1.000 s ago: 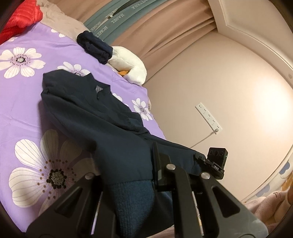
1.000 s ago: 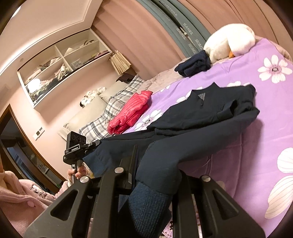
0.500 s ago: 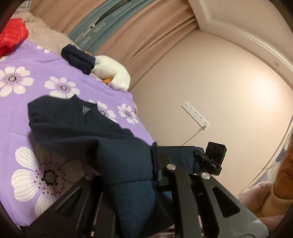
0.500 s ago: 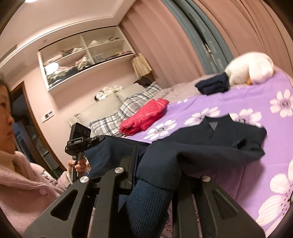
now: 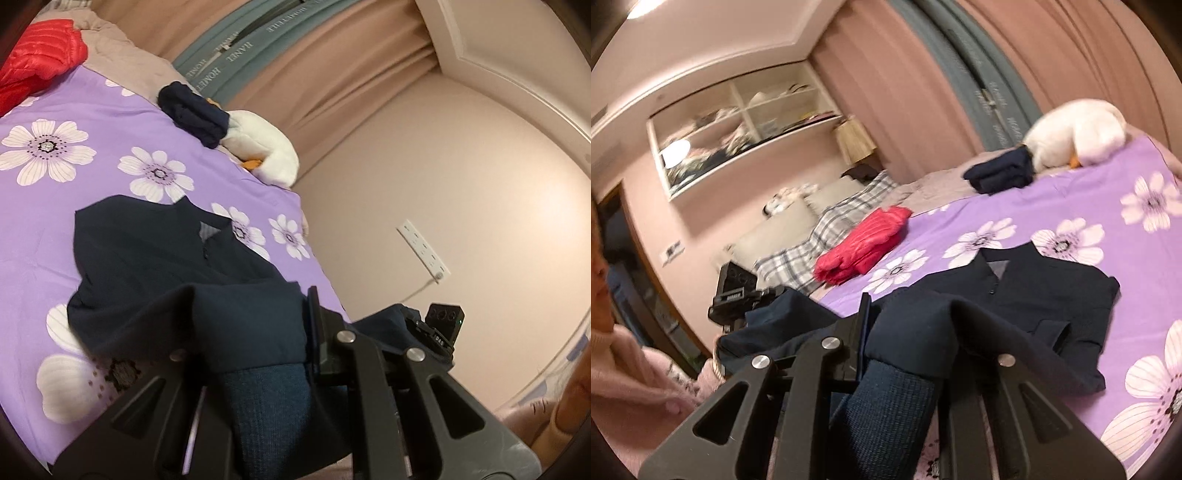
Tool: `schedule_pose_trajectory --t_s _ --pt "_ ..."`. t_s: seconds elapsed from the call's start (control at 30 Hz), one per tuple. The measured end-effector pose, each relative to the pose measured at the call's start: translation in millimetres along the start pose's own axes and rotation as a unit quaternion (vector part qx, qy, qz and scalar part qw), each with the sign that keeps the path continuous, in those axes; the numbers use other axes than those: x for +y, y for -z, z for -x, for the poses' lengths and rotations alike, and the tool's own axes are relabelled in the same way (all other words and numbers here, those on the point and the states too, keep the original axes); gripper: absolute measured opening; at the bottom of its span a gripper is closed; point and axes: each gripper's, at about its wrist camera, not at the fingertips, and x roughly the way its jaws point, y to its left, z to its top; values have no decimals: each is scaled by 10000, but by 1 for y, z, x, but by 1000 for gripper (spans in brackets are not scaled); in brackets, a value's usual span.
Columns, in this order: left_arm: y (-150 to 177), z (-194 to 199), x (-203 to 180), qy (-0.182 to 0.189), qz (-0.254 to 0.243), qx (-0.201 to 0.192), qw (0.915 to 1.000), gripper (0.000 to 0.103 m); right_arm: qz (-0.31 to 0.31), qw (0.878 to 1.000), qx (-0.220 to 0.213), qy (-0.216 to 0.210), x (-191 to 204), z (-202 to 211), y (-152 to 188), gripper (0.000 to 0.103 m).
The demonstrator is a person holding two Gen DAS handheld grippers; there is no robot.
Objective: Fold large clothes
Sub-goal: 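Lift the held hem with both tools and fold it toward the collar, then lower the folded hem onto the collar area with both tools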
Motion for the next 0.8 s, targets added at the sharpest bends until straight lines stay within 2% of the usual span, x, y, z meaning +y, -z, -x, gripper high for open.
schedule_pose_trajectory --t_s 0.2,0.53,0.8 --pt "-30 -24 30 -364 399 -4 9985 10 -439 9988 -185 134 -31 -19 -16 16" --pt "-66 -61 71 -1130 744 111 9907 11 -931 9941 -144 541 -80 -58 -40 16" --pt "-75 -82 97 -1231 865 228 9884 11 -1197 9895 -97 809 -110 -74 -46 16"
